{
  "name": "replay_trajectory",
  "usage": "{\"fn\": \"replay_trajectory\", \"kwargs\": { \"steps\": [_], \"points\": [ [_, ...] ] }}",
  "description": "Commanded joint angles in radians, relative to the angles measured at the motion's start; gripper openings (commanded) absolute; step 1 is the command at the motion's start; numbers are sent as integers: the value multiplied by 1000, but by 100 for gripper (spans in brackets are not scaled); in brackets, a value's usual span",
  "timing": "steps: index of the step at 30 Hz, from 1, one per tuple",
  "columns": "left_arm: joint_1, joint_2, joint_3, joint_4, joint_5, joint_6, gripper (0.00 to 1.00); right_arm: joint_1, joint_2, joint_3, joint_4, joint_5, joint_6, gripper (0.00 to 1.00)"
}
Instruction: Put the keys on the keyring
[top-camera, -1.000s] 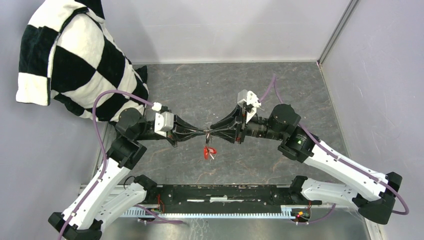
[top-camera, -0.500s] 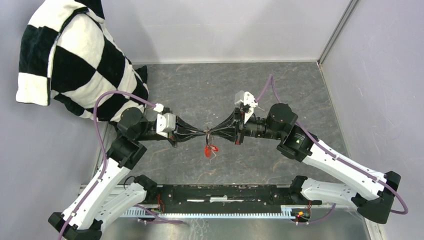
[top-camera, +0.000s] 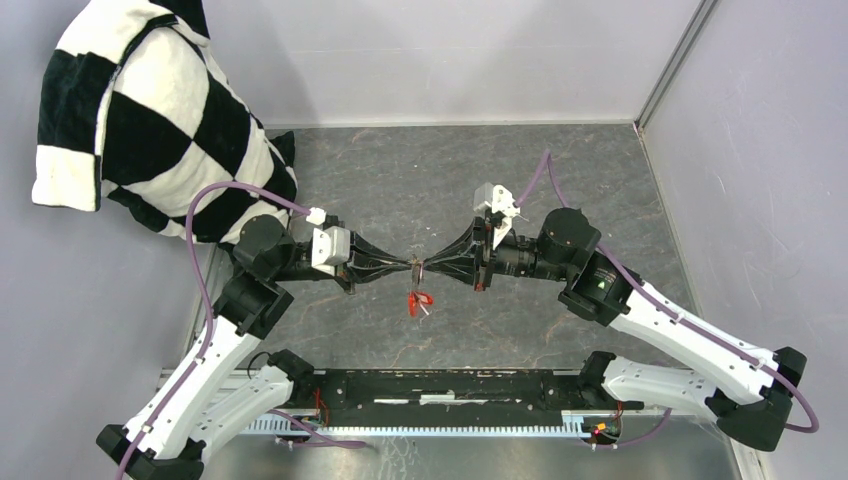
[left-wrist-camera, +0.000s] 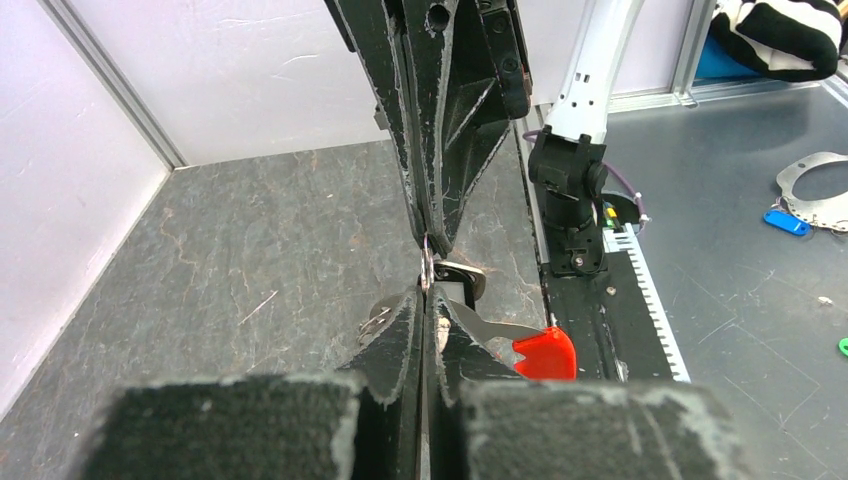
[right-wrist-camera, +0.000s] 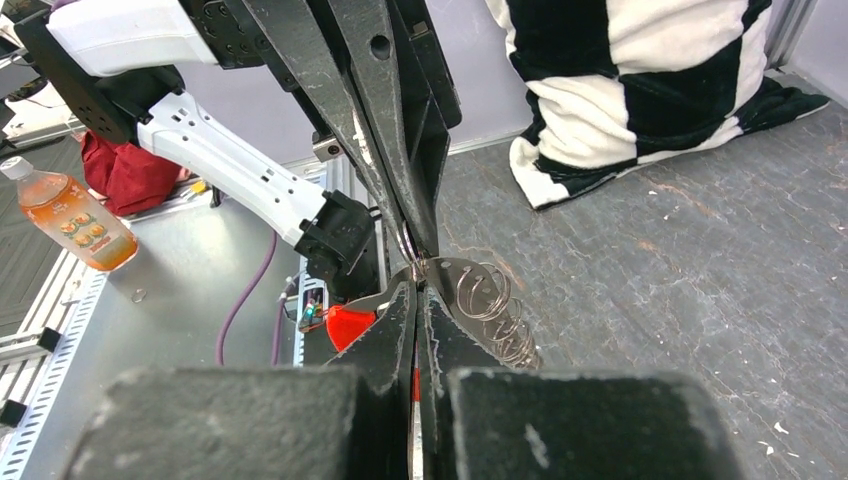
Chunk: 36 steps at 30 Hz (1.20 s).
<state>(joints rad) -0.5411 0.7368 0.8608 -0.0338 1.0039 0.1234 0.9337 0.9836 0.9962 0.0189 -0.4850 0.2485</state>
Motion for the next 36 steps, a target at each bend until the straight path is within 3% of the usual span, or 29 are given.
{"fn": "replay_trajectory", "kwargs": {
  "steps": [1, 10, 15, 18, 21, 25, 36],
  "points": [
    [-3, -12, 43, 75, 17, 17, 2, -4, 4, -11, -17, -3, -17, 0],
    [-4, -12, 43, 75, 42, 43, 2, -4, 52, 13, -16, -60, -13, 0],
    [-3, -12, 44, 75, 46, 48, 2, -6, 60, 49, -96, -48, -51, 1],
    [-3, -15, 44, 69, 49, 53, 2, -5, 60, 81, -129, -44, -78, 14],
    [-3, -16, 44, 54, 52, 63, 2, -7, 53, 116, -165, -34, -119, 37],
    [-3, -20, 49, 44, 58, 68, 2, -9, 33, 134, -190, -19, -174, 51],
    [-4, -19, 55, 44, 70, 54, 2, -9, 11, 65, 5, -105, -221, 45]
  ]
}}
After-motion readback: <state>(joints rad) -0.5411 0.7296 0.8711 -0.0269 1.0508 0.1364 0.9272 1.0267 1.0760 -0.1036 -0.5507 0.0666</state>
